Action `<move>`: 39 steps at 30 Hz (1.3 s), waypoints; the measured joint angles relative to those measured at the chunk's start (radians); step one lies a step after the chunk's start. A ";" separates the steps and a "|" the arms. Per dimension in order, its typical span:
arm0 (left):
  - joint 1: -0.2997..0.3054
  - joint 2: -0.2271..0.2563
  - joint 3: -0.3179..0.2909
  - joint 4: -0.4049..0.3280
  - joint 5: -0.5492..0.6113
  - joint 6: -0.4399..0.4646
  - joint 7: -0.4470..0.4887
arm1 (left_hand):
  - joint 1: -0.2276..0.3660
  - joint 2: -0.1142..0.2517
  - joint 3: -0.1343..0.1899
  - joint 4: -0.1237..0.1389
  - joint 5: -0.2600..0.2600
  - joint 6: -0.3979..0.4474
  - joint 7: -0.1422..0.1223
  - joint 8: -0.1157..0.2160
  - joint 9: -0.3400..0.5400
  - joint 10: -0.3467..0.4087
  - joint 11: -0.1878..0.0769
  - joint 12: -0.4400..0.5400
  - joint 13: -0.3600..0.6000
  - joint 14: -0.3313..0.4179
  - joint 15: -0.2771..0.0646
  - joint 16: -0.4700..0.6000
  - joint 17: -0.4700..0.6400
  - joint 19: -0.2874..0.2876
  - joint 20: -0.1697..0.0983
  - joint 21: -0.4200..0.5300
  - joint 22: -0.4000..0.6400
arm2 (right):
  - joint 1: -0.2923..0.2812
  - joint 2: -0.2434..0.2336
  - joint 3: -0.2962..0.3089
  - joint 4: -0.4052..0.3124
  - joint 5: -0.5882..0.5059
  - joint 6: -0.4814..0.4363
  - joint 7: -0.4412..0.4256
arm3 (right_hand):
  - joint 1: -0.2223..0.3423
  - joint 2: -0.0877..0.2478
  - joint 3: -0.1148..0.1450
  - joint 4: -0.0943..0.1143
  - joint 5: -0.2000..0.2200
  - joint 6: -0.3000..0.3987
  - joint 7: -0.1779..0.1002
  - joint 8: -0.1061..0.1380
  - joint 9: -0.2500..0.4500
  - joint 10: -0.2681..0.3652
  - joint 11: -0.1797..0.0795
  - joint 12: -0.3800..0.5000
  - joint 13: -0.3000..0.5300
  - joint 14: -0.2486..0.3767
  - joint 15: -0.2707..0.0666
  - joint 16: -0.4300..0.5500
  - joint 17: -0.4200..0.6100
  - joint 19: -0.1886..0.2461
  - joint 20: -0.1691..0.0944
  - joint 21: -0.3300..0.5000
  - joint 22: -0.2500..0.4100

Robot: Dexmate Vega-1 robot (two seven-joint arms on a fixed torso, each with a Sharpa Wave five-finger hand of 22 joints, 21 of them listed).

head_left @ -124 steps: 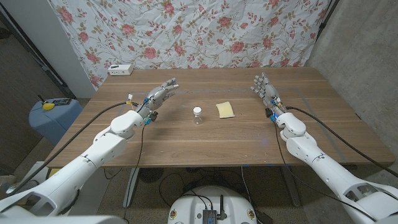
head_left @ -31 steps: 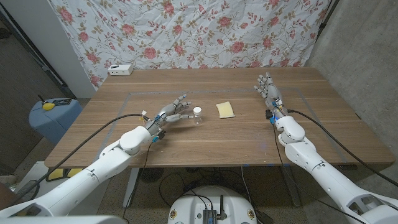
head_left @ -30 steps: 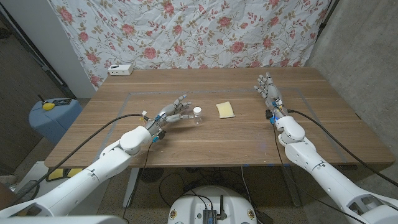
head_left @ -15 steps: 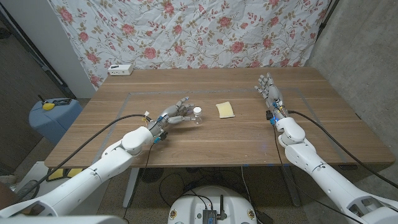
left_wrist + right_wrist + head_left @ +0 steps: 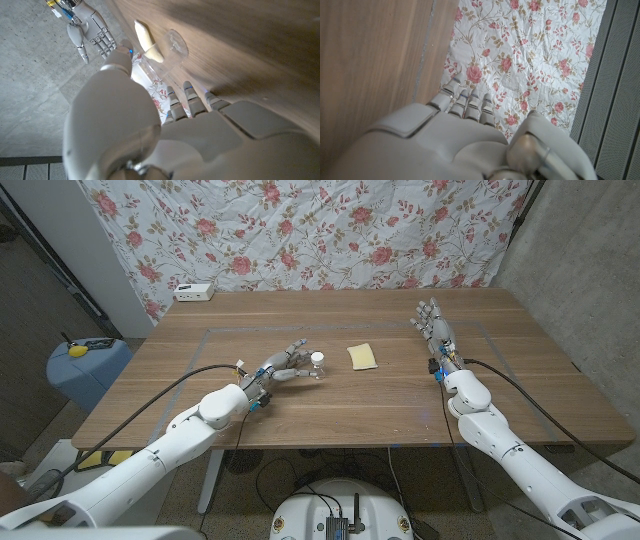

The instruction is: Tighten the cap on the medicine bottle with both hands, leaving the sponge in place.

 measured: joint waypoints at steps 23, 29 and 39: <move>0.005 0.000 0.006 -0.012 0.017 0.010 0.018 | 0.017 0.017 -0.014 -0.003 -0.006 0.000 0.000 0.000 0.000 0.069 -0.011 0.008 0.000 0.054 0.000 0.005 0.000 0.028 -0.039 0.006 0.001 | -0.026 -0.004 0.007 -0.016 -0.002 0.011 -0.010 | -0.003 -0.003 0.008 0.000 0.000 0.000 0.000 0.000 0.000 0.000 0.000 0.000 0.000 0.000 0.000 0.000 0.000 0.000 0.000 -0.004 0.000; 0.008 0.000 0.007 -0.014 0.019 0.012 0.021 | 0.024 0.024 -0.014 -0.003 -0.009 0.000 0.000 0.000 0.000 0.079 -0.011 0.008 0.000 0.064 0.000 0.005 0.000 0.039 -0.050 0.005 -0.002 | -0.029 -0.004 0.007 -0.017 -0.003 0.015 -0.013 | -0.003 -0.003 0.008 0.000 0.000 0.000 0.000 0.000 0.000 0.000 0.000 0.000 0.000 0.000 0.000 0.000 0.000 0.000 0.000 -0.004 0.000; 0.012 -0.001 0.009 -0.015 0.023 0.018 0.032 | 0.034 0.034 -0.018 -0.007 -0.009 0.000 0.011 0.000 0.000 0.090 -0.011 0.008 0.000 0.076 -0.004 0.005 0.000 0.048 -0.063 0.009 -0.005 | -0.042 -0.003 0.009 -0.024 -0.005 0.021 -0.018 | -0.007 -0.007 0.008 0.000 0.000 0.000 0.000 0.000 0.000 0.000 0.000 0.000 0.000 0.000 0.000 0.000 -0.005 0.000 0.000 -0.004 0.000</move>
